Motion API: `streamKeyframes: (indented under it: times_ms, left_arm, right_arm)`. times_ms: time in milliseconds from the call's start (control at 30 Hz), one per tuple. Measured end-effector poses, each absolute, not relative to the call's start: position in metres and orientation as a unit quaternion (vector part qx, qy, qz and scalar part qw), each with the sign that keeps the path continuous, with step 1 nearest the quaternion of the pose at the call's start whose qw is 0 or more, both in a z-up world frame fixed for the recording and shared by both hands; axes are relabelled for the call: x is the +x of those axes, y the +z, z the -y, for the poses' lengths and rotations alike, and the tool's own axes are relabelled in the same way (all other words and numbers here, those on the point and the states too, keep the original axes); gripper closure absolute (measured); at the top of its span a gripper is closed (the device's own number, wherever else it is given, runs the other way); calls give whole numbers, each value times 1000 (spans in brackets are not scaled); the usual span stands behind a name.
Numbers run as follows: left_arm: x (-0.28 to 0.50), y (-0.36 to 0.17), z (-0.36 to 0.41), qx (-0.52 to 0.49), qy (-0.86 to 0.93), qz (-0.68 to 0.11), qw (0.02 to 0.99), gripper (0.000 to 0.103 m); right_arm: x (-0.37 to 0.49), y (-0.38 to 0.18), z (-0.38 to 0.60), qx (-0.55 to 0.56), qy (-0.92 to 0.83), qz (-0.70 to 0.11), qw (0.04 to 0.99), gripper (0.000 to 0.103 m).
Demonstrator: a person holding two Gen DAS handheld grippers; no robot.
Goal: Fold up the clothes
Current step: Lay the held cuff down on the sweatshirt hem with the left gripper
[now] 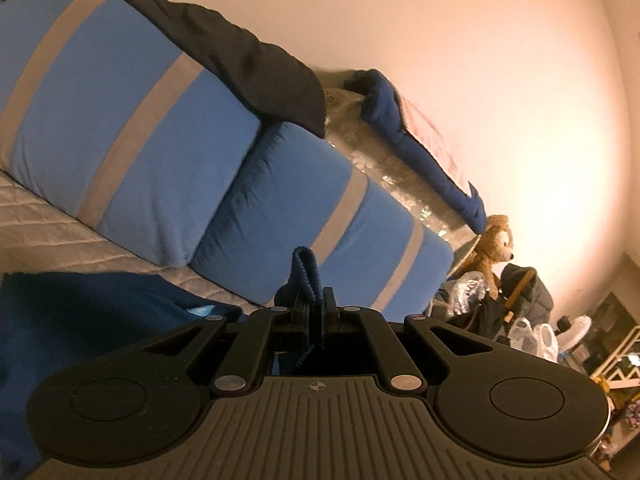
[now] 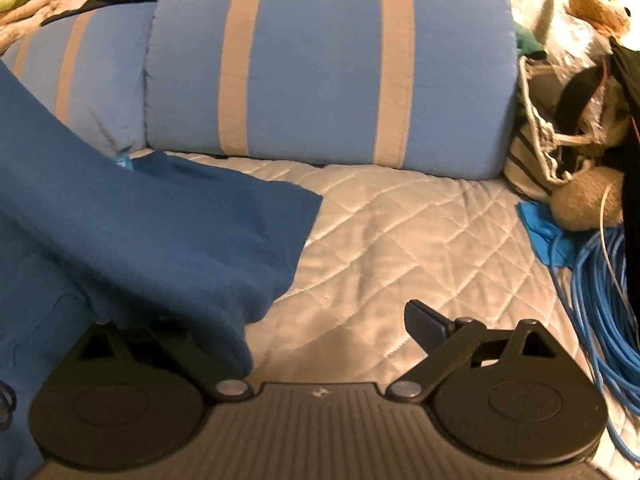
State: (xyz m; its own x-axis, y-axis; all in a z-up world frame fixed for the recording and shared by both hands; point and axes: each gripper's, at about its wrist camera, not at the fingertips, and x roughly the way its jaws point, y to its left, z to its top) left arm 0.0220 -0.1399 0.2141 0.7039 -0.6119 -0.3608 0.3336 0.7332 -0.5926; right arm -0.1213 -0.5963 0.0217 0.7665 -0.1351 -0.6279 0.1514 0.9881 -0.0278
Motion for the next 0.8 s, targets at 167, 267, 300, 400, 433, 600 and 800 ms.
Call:
streamKeyframes:
  times_ms: [167,267,300,400,433,600,800]
  left_arm:
    - [21,211,120,-243,-244,-284,895,98]
    - [19,203,108,-231,-229,-294,899,98]
    - [18,199,105,-225,-225,-299,900,98]
    - [15,187,95,-203,-214,-312,903,98]
    - [14,182,92,-195,-211,-317,904,98]
    - [12,157,72,-182,-199,-345,899,98]
    - [7,122,53,-151,-183,-378,895,98]
  right_arm:
    - [-118,18,588,2,-55,-340,939,12]
    - [-119,17,584,-5,-39,-345,938,34]
    - [-119,17,582,-9,-33,-346,938,37]
    - [-120,17,576,-20,-16,-349,937,51]
    - [-121,17,574,-24,-10,-350,936,59]
    - [-124,21,558,-76,8,-348,934,82]
    - [-127,24,536,-158,6,-332,930,84]
